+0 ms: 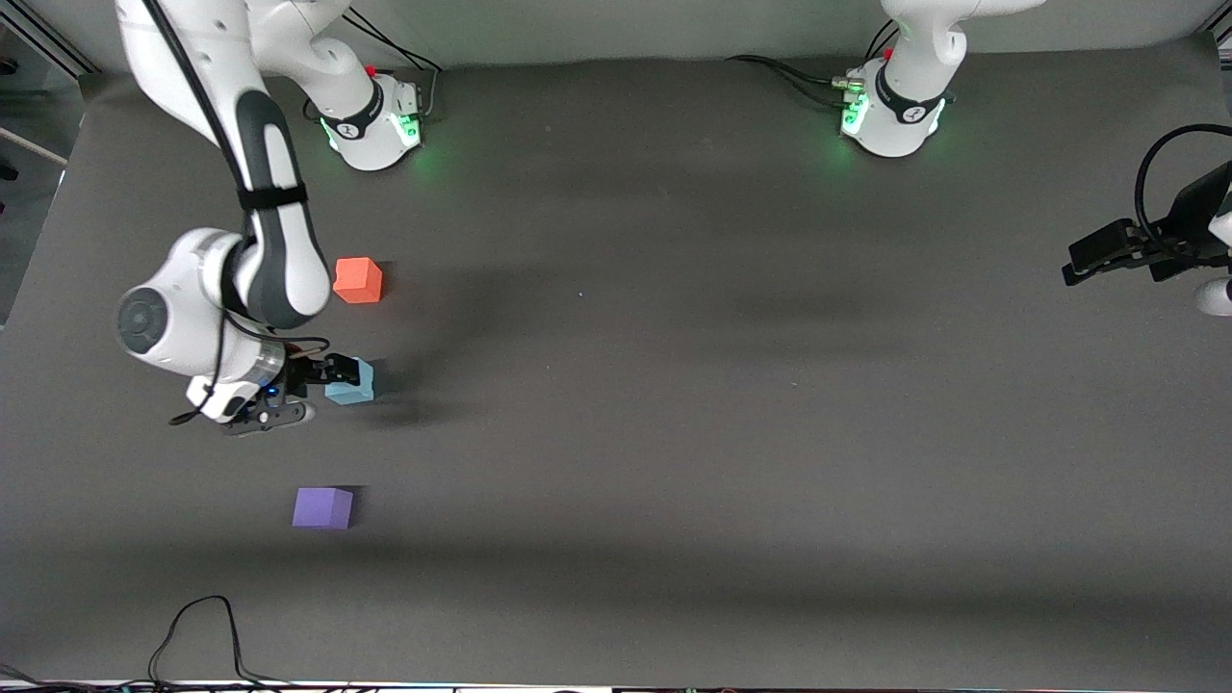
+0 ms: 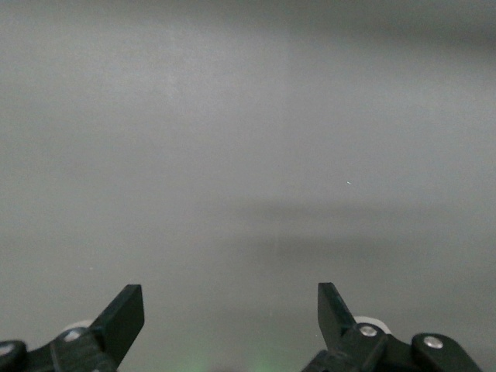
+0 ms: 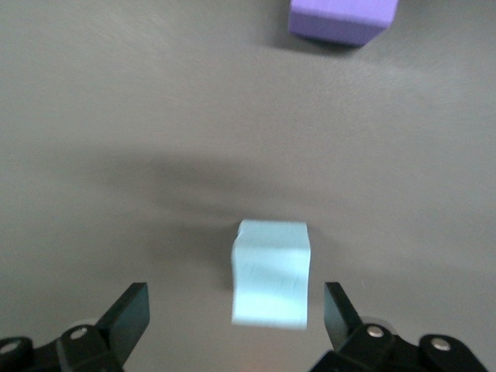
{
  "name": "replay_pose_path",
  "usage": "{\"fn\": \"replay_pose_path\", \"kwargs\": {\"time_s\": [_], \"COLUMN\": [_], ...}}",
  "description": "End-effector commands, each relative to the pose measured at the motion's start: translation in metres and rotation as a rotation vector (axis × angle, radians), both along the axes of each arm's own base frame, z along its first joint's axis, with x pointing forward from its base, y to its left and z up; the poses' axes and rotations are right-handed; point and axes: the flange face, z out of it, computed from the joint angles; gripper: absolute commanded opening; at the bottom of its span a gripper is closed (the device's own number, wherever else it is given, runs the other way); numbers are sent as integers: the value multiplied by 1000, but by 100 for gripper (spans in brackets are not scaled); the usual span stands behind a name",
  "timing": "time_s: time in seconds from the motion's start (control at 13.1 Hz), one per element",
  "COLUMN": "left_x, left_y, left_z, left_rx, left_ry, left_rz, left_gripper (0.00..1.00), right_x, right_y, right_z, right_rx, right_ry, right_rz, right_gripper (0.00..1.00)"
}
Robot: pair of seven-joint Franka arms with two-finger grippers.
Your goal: Place blue block between orange and purple blocks
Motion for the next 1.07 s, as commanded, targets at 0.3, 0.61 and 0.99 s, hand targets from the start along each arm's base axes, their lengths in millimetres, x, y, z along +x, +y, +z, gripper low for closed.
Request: {"fn": "replay_pose_path", "kwargs": {"time_s": [0.3, 0.61, 0.99], "left_x": [-4, -4, -4], "left_y": [0, 0, 0], "left_z": [3, 3, 3], "left_rx": [5, 5, 5], "left_ry": [-13, -13, -13], "left_rz": [-16, -16, -16], "left_gripper": [100, 100, 100], "right_x": [-2, -3, -20], "right_y": [35, 32, 64], "right_z": [220, 249, 266], "right_rx": [68, 33, 9], "right_ry": [-68, -88, -91], "right_rz": [23, 37, -18], "right_gripper": [100, 100, 100]}}
